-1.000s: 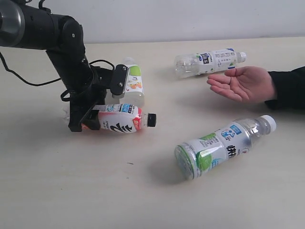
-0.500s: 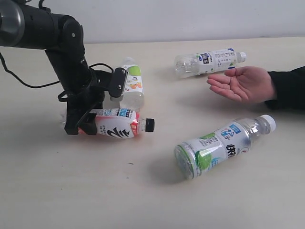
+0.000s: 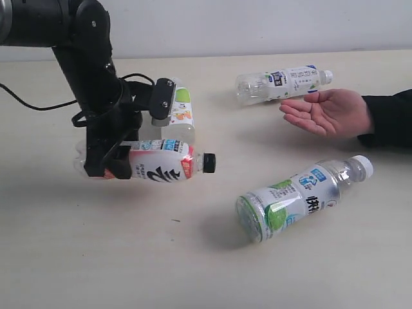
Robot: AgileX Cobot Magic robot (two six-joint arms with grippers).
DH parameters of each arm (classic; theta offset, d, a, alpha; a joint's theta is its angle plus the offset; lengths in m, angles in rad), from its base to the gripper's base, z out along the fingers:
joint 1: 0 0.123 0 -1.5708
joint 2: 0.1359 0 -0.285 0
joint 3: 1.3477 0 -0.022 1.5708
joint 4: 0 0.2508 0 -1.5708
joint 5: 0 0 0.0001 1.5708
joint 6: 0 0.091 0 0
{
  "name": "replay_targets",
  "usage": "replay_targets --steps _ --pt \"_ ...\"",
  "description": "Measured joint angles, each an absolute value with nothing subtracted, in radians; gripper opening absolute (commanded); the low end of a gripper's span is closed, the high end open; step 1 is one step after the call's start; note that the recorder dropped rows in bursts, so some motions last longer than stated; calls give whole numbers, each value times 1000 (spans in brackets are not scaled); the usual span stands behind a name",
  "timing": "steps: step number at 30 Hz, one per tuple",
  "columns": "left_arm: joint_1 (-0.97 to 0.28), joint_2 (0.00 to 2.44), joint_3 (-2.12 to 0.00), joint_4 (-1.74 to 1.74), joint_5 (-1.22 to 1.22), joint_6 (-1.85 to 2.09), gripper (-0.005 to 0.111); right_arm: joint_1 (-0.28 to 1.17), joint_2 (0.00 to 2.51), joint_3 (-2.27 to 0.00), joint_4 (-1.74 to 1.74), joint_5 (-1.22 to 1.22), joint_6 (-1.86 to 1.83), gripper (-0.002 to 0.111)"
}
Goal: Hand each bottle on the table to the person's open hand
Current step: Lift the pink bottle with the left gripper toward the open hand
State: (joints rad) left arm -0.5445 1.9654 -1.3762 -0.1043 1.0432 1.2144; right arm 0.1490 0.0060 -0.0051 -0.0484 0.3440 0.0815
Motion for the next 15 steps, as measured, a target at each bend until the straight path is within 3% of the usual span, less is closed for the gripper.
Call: replay_targets --steps 15 --pt "-839 1995 -1809 -6 1147 347 0 149 6 -5 -48 344 82 1"
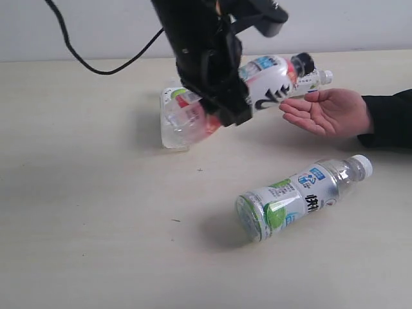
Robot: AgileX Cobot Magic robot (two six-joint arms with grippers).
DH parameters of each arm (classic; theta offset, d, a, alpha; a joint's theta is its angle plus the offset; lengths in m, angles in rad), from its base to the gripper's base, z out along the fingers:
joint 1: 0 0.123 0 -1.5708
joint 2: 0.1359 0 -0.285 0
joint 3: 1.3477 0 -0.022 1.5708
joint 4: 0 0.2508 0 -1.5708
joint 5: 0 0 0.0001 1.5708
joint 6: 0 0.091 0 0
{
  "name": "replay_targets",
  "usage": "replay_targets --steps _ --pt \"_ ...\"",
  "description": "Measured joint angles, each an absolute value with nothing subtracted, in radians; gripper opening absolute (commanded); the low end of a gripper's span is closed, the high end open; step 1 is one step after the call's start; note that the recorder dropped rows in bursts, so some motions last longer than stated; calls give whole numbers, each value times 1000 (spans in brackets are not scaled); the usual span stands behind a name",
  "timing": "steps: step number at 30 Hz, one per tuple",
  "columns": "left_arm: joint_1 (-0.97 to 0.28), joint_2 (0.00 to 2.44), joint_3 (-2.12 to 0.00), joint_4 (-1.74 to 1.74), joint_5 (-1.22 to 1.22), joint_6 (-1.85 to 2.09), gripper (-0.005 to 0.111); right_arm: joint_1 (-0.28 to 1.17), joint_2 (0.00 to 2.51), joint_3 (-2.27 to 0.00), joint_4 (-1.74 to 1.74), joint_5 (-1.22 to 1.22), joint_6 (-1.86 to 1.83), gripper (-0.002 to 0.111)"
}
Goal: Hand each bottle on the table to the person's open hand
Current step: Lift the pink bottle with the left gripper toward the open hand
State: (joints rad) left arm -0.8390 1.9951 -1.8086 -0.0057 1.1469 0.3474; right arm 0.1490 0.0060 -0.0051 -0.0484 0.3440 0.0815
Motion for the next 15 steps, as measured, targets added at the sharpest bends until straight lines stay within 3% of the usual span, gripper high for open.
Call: replay_targets --steps 7,15 --pt "-866 2134 -2022 -94 1118 -8 0 149 6 -5 -48 344 82 1" --pt "-870 2275 -2128 -438 830 -107 0 149 6 -5 -48 344 82 1"
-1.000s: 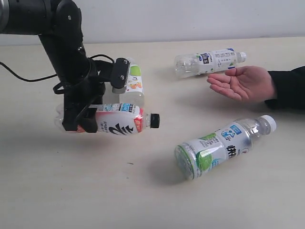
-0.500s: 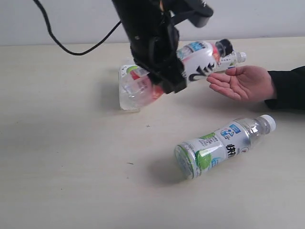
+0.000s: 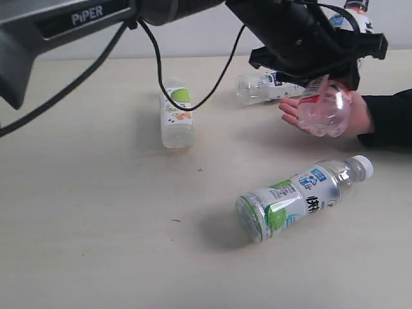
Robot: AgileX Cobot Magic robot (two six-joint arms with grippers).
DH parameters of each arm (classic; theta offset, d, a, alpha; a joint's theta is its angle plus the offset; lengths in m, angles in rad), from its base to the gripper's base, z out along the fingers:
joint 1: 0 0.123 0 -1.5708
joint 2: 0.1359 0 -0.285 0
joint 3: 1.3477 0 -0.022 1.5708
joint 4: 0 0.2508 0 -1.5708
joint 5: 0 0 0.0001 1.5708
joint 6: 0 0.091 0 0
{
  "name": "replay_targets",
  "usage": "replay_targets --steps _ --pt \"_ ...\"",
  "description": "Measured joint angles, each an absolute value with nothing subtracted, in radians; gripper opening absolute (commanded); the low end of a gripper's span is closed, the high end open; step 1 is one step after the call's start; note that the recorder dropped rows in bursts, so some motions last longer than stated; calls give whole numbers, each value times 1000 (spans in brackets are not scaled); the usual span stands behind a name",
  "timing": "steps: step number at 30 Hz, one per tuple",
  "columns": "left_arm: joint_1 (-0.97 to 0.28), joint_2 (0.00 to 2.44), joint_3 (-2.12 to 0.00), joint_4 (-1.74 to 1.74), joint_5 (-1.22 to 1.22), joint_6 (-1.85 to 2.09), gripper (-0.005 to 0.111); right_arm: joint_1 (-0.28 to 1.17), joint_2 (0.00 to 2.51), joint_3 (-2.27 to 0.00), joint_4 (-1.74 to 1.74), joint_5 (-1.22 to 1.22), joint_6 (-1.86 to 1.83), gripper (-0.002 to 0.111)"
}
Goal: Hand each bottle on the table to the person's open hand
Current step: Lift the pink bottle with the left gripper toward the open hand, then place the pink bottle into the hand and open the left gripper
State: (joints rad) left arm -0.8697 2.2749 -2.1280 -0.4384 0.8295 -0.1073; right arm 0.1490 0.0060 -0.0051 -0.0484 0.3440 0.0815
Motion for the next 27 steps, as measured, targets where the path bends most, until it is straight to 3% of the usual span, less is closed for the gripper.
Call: replay_targets --steps 7,17,20,27 --pt "-855 2375 -2130 -638 626 -214 0 149 6 -5 -48 344 82 1" --pt "-805 2499 -2130 -948 617 -150 1 149 6 -5 -48 344 82 1" --pt "-801 2514 -2130 -977 619 -141 12 149 6 -5 -48 344 82 1" --pt "-800 2515 -2133 -1016 641 -108 55 149 6 -5 -48 344 82 1"
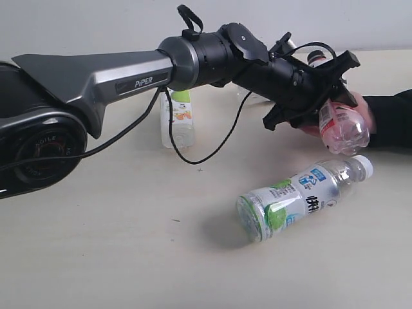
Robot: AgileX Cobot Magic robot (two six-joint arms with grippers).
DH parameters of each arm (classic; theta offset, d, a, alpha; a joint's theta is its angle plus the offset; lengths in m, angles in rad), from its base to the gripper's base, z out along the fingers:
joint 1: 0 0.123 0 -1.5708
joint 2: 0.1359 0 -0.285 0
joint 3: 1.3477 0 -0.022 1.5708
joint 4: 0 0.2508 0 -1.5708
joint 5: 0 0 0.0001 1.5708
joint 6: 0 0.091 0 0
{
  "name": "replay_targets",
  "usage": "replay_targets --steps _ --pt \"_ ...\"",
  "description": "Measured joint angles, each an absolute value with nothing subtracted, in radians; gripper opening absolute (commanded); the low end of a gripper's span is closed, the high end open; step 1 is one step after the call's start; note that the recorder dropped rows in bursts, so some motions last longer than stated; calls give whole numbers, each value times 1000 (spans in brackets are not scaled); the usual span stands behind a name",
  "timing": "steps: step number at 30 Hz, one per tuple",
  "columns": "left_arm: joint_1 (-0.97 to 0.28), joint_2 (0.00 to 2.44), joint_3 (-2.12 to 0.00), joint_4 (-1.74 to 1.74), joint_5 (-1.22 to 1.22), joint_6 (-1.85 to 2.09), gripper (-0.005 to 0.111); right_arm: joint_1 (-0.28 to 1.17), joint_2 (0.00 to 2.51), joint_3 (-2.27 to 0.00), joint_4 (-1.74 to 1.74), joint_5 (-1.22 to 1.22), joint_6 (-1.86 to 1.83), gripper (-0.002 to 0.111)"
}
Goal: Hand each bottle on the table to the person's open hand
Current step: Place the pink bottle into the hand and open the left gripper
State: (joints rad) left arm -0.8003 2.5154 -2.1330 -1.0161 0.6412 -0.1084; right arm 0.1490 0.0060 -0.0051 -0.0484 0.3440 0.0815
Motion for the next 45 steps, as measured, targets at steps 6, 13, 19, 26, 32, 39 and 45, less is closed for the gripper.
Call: replay_targets --steps 6,13,19,26,32,39,45 --pt "-800 2515 -2133 -1016 645 -97 57 149 6 -5 -48 344 82 1" --pt "-800 2515 -2133 -1016 645 -94 69 149 6 -5 -48 344 82 1" --pt "-800 2515 -2135 -1016 647 -89 77 149 6 -5 -48 344 82 1" --pt "-800 2515 -2135 -1016 653 -64 77 149 6 -5 -48 344 82 1" --pt "-789 2511 -2135 -1016 678 -14 77 149 6 -5 -48 344 82 1" --pt "-756 2485 -2135 -1016 746 -7 77 149 6 -5 -48 344 82 1" --pt "-695 2461 -2135 -1015 868 23 64 149 6 -5 -48 344 82 1"
